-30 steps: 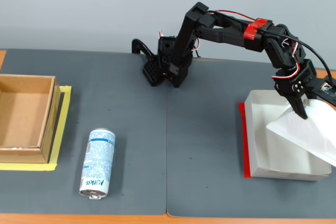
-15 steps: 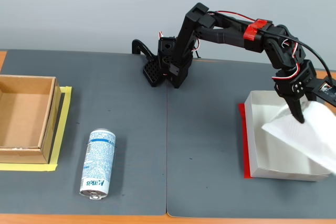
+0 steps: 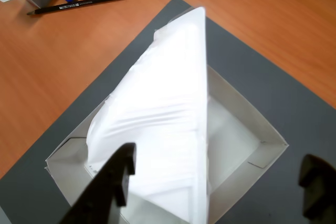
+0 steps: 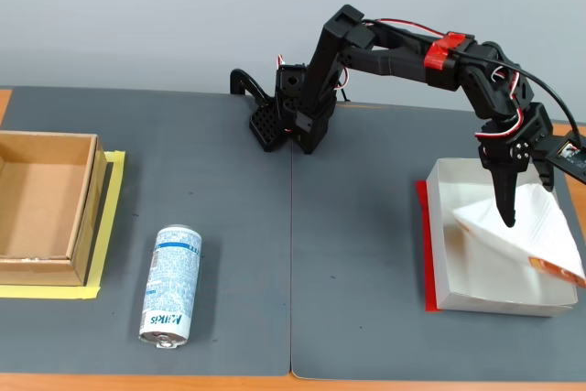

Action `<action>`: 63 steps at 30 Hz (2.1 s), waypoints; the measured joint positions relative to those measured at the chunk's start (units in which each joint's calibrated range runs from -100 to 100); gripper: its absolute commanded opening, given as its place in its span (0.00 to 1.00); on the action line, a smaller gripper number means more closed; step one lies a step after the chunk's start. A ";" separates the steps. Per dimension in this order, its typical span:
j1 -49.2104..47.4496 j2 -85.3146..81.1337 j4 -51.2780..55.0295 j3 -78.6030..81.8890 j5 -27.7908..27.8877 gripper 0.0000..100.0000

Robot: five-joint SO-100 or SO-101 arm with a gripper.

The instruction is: Pick the sandwich and put it in the gray box

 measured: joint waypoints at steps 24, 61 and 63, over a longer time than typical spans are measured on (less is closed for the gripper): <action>2.65 -0.85 1.04 0.00 0.73 0.25; 32.35 -44.69 1.04 42.12 4.49 0.02; 33.01 -48.09 -0.17 47.15 4.98 0.02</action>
